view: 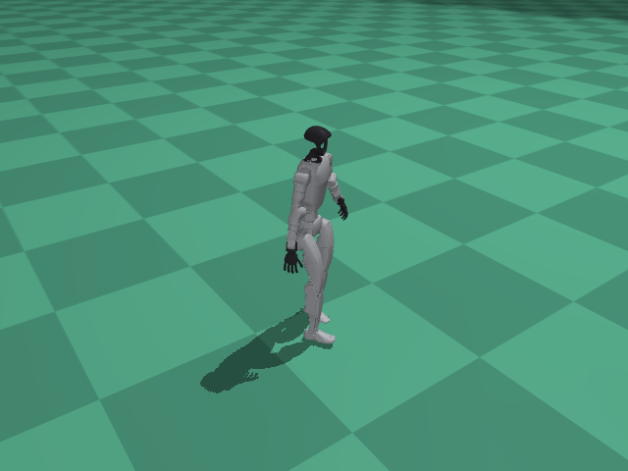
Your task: Stand up
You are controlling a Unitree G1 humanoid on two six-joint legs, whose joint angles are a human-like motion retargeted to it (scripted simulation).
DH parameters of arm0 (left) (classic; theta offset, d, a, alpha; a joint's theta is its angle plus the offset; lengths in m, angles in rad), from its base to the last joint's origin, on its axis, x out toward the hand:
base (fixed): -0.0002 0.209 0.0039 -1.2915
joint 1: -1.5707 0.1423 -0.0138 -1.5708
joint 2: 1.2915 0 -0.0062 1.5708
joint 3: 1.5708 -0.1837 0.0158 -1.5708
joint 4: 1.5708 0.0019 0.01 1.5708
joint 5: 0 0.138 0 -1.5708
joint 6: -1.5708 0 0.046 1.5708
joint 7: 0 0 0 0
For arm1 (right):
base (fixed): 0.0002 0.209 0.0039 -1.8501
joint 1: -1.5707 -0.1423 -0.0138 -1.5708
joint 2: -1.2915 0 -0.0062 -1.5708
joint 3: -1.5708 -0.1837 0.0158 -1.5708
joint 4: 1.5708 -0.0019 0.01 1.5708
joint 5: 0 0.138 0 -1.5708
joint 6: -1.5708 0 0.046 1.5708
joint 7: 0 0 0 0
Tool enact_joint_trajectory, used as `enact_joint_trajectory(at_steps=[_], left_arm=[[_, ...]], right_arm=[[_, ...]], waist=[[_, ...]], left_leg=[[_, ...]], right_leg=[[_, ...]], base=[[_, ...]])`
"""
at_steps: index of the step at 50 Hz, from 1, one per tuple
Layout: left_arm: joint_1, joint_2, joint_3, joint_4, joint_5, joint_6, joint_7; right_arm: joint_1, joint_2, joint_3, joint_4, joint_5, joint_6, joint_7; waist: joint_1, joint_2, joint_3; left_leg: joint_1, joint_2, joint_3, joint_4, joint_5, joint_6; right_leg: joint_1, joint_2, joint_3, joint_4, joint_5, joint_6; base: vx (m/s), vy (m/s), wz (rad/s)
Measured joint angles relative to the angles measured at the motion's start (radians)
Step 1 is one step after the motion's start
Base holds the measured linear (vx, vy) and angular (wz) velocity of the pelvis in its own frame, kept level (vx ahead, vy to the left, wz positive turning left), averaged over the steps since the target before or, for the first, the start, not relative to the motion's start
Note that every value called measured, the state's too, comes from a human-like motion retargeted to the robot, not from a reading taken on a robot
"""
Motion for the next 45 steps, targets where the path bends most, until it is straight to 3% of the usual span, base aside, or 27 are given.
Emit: enact_joint_trajectory(at_steps=[5,10,13,15,25,30,33,35,37,40,45], left_arm=[[0.004,-0.034,-0.014,0.008,-0.024,0.002,0.017],[0.006,-0.117,-0.057,0.01,-0.023,-0.014,-0.041],[0.001,-0.169,-0.104,0.007,-0.008,-0.026,-0.086],[-0.002,-0.199,-0.139,0.002,0.013,-0.038,-0.112],[-0.053,-0.266,-0.327,-0.085,0.179,-0.107,-0.178],[-0.054,-0.263,-0.347,-0.158,0.235,-0.125,-0.153],[-0.039,-0.266,-0.345,-0.177,0.221,-0.124,-0.122],[-0.025,-0.265,-0.337,-0.181,0.207,-0.128,-0.113],[-0.009,-0.267,-0.321,-0.177,0.197,-0.128,-0.105],[0.026,-0.268,-0.297,-0.16,0.181,-0.116,-0.093],[0.089,-0.269,-0.241,-0.105,0.179,-0.088,-0.081]], right_arm=[[0.029,0.023,0.012,-0.003,0.001,-0.011,-0.005],[0.068,0.046,0.021,0.006,-0.01,-0.013,-0.003],[0.091,0.056,0.03,0.019,-0.008,-0.011,0.006],[0.108,0.062,0.034,0.026,-0.01,-0.01,0.011],[0.164,0.065,0.027,0.034,-0.016,-0.009,0.036],[0.152,0.058,0.029,0.05,-0.025,0.006,0.052],[0.14,0.051,0.036,0.048,-0.026,0.009,0.051],[0.13,0.048,0.047,0.038,-0.024,0.008,0.05],[0.115,0.044,0.058,0.028,-0.03,0.009,0.05],[0.091,0.038,0.074,0.014,-0.046,0.009,0.043],[0.027,0.03,0.098,-0.005,-0.056,0.007,0.038]], waist=[[-0.014,0.032,-0.022],[-0.008,0.037,-0.034],[0.007,0.024,-0.034],[0.006,0.021,-0.035],[-0.067,0.038,-0.018],[-0.066,0.02,-0.019],[-0.064,-0.024,-0.012],[-0.062,-0.06,-0.007],[-0.047,-0.071,-0.003],[-0.015,-0.084,0.006],[0.016,-0.067,0.02]], left_leg=[[0.015,0.04,0.154,-0.04,-0.018,0.016],[0.029,0.041,0.267,-0.057,-0.053,0.025],[0.041,0.025,0.34,-0.064,-0.069,0.017],[0.051,0.021,0.376,-0.068,-0.077,0.005],[0.069,0.066,0.479,0.002,-0.064,-0.116],[0.054,0.094,0.507,0.11,0.056,-0.183],[-0.017,0.076,0.469,0.277,0.141,-0.096],[-0.097,0.034,0.376,0.419,0.141,-0.033],[-0.158,-0.026,0.252,0.472,0.076,-0.112],[-0.207,-0.168,0.029,0.442,0.004,-0.171],[-0.296,-0.096,0.097,0.309,0.035,-0.022]], right_leg=[[0.037,-0.004,-0.143,0.088,-0.02,-0.038],[0.11,-0.031,-0.287,0.053,-0.071,-0.154],[0.16,-0.057,-0.38,-0.004,-0.08,-0.116],[0.182,-0.068,-0.459,-0.051,-0.086,-0.125],[0.144,0.016,-0.25,-0.113,-0.056,-0.157],[0.135,0.01,-0.202,-0.113,-0.05,-0.166],[0.148,-0.037,-0.159,-0.116,-0.05,-0.168],[0.162,-0.078,-0.138,-0.122,-0.051,-0.167],[0.17,-0.086,-0.12,-0.127,-0.051,-0.17],[0.188,-0.099,-0.09,-0.136,-0.053,-0.169],[0.225,-0.08,-0.079,-0.153,-0.064,-0.179]], base=[[-0.03,0.01,-2.04],[0.04,-0.05,-2.09],[0.09,-0.04,-2.19],[0.16,-0.1,-1.82],[0.18,-0.1,-0.97],[0.22,-0.1,-0.58],[0.32,-0.13,-0.36],[0.21,-0.02,-0.27],[0.21,0.0,-0.39],[0.26,0.04,-0.5],[0.24,0.09,-0.3]])
